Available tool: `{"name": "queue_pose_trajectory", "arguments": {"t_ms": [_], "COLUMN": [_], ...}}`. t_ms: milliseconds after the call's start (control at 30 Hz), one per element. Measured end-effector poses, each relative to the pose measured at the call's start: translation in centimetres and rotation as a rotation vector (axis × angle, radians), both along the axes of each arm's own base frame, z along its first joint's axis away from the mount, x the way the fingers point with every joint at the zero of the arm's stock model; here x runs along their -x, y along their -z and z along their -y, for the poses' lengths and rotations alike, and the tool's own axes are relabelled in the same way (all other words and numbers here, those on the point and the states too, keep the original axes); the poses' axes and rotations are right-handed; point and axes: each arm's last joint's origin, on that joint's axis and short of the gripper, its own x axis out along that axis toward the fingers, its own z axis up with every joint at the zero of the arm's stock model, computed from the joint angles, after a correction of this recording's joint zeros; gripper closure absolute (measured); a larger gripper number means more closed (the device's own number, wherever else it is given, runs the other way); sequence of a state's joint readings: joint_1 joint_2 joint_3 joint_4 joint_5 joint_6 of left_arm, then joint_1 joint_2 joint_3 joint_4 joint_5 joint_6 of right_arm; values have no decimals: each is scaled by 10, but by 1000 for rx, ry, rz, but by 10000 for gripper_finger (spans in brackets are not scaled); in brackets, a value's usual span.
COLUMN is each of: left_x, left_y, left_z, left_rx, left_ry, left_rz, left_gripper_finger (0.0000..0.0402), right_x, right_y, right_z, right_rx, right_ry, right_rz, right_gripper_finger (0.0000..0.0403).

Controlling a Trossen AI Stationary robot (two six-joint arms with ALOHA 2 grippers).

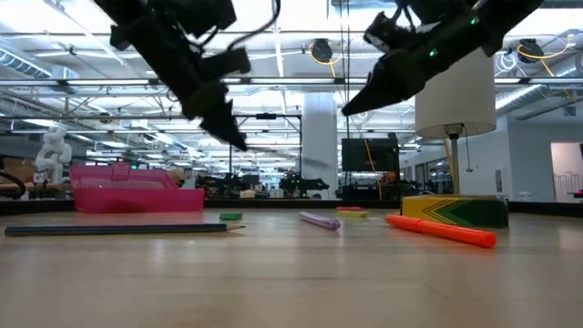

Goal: Pack school essentials
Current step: Put the top black pencil into the pink supply box

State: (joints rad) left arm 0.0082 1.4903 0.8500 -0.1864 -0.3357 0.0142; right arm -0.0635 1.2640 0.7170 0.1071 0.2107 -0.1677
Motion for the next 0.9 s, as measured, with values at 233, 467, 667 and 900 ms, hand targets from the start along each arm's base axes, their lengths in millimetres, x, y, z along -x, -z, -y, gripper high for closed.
{"name": "queue_pose_trajectory", "arguments": {"t_ms": [233, 467, 667, 900], "left_x": [39, 80, 112, 133], "left_y": [-31, -56, -58, -46], "left_z": [-3, -13, -26, -43], "left_rx": [-10, -71, -86, -107], "left_ry": [-157, -376, -524, -662], "left_rz": [-25, -23, -134, -220], "left_gripper_finger": [383, 375, 382, 373], "right_x": [20, 39, 43, 44], "right_y": [-7, 9, 14, 15], "right_z": [-4, -9, -11, -20], "right_rx": [-28, -48, -86, -111], "right_ry": [0, -6, 8, -17], "right_rz": [2, -13, -10, -17], "right_gripper_finger": [194, 199, 200, 200]}}
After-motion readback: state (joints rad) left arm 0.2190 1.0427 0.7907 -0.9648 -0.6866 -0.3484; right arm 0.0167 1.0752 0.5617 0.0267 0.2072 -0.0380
